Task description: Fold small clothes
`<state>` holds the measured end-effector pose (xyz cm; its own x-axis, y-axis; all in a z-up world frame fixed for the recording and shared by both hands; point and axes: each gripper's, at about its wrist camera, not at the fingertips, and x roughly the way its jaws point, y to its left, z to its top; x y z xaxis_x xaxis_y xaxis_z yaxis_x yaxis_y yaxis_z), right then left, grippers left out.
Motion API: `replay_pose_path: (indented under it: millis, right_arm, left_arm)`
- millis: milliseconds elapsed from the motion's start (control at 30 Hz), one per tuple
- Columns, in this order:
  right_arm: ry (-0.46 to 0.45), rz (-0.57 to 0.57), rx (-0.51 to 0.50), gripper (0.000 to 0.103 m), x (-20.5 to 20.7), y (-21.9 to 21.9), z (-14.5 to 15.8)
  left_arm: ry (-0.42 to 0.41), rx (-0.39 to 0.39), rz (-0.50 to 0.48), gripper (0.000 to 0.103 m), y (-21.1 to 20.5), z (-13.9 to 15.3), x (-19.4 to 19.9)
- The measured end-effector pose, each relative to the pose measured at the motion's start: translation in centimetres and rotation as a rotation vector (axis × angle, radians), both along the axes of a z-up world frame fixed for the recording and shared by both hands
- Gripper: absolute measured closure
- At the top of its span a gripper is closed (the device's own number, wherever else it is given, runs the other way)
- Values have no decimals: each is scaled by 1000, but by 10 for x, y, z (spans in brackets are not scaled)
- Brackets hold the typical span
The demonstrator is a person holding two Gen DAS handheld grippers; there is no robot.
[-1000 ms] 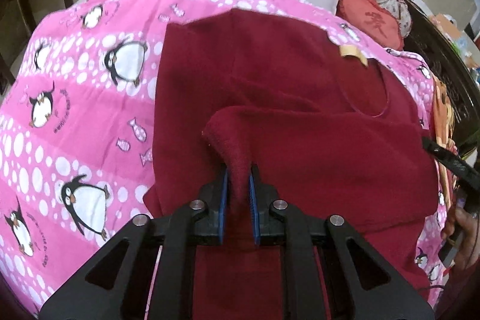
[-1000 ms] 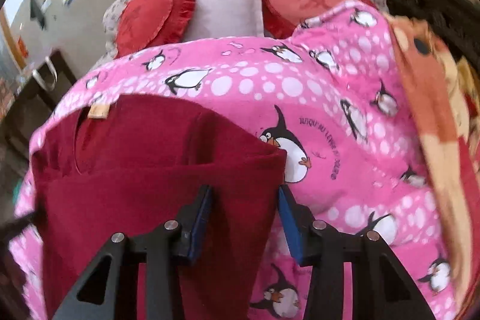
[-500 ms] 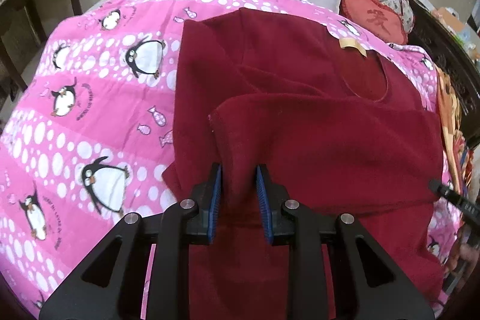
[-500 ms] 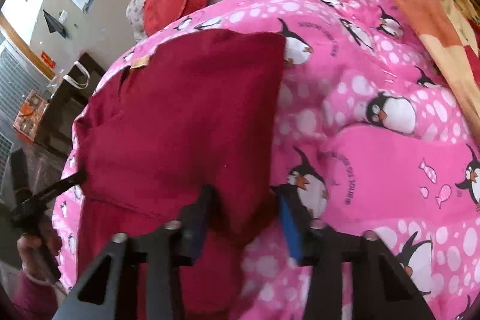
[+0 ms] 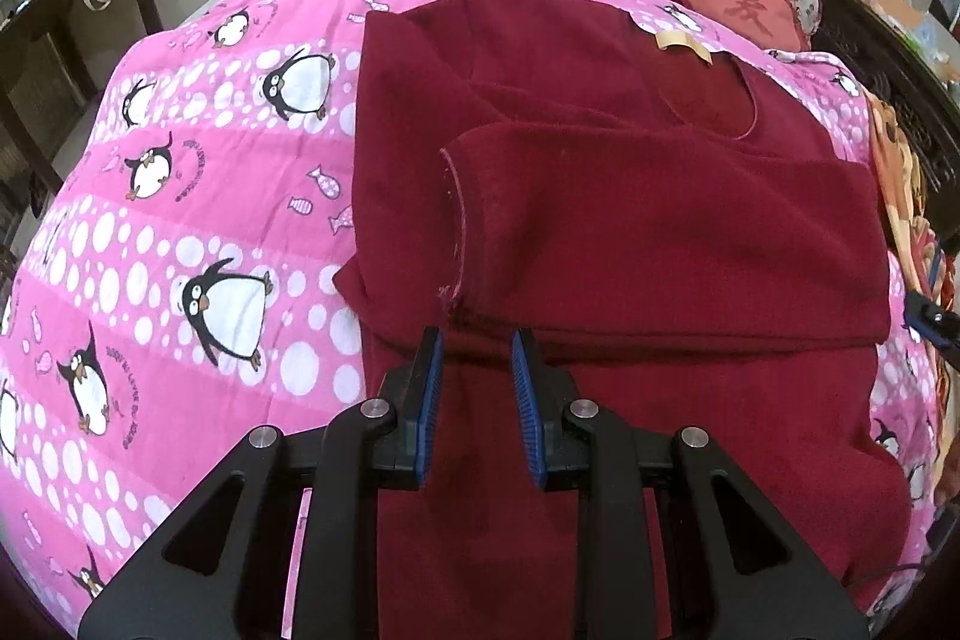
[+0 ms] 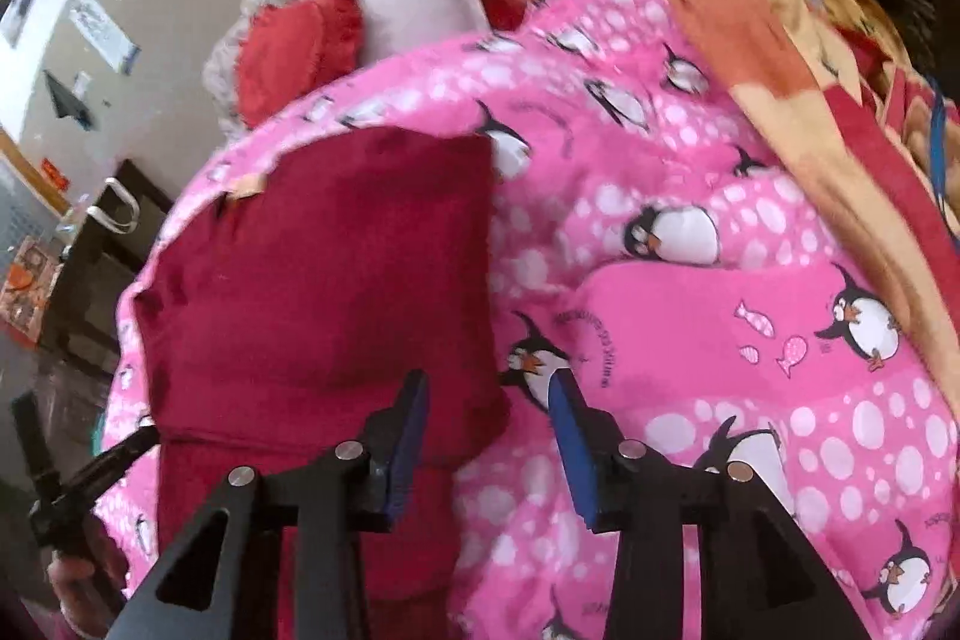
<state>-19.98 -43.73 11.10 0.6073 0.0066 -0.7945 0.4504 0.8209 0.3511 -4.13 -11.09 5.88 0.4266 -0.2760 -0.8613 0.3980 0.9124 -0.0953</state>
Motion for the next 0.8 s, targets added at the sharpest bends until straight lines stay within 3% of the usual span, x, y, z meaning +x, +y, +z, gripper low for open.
replay_pose_path:
  millis: [100, 267, 433, 800]
  right_arm:
    - [-4, 56, -20, 63, 9, 13, -2]
    - [78, 88, -32, 62, 31, 18, -34]
    - [71, 97, 0, 59, 20, 17, -16]
    - [-24, 90, 48, 55, -51, 25, 37]
  left_arm:
    - [16, -10, 13, 80, 4, -1, -2]
    - [26, -2, 17, 80, 7, 1, -11]
    - [26, 19, 0, 80, 11, 2, -22]
    - [101, -28, -12, 80, 26, 0, -52]
